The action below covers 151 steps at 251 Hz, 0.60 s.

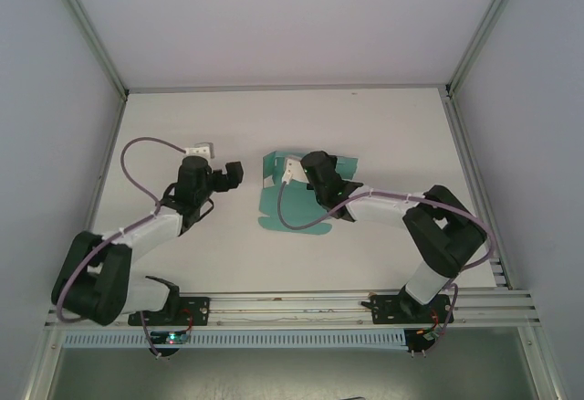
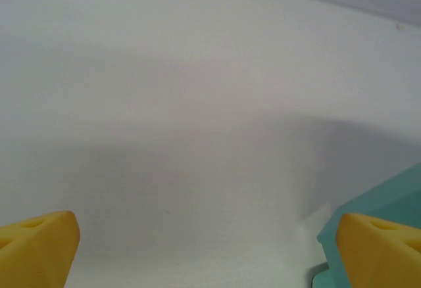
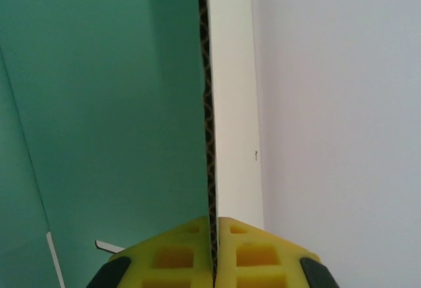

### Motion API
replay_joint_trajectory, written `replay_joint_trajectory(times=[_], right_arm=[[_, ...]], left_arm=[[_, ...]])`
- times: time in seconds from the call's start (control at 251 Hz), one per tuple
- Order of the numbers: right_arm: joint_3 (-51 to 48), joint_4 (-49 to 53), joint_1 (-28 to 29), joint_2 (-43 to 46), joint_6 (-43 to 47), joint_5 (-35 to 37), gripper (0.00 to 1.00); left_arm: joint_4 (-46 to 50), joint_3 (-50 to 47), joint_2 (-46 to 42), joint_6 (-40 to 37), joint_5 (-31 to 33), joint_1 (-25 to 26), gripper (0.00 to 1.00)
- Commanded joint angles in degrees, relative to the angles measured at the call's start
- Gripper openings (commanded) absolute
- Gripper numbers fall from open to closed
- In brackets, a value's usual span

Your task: Assemble paper box

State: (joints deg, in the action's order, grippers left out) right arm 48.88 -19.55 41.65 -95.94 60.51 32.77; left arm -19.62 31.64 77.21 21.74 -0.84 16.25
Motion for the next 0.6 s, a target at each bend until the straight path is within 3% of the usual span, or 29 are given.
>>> replay_joint_trajectory(times=[0.0, 0.124, 0.215, 0.371, 0.599], right_arm=[[-0.7, -5.0, 1.0, -2.2, 2.9, 3.0, 0.0], [-1.5, -9.6, 1.1, -4.0, 5.3, 3.8, 0.0], [-1.8, -10.2, 1.0, -5.1, 5.7, 3.7, 0.0], [-1.5, -8.6, 1.3, -5.2, 3.9, 4.5, 0.0], [-0.7, -4.8, 1.8, -4.1, 1.5, 3.7, 0.0]], left_arm=[[-5.3, 2.7, 6.2, -4.8, -9.0, -0.2, 1.0], [-9.4, 6.6, 14.4, -6.4, -15.3, -0.1, 0.98], [-12.3, 9.1, 19.3, -7.1, -23.0, -0.1, 0.9], [-21.6, 9.7, 24.7, -6.9, -33.2, 0.8, 0.89], [-18.9, 12.9, 28.2, -10.2, -30.9, 4.0, 0.81]])
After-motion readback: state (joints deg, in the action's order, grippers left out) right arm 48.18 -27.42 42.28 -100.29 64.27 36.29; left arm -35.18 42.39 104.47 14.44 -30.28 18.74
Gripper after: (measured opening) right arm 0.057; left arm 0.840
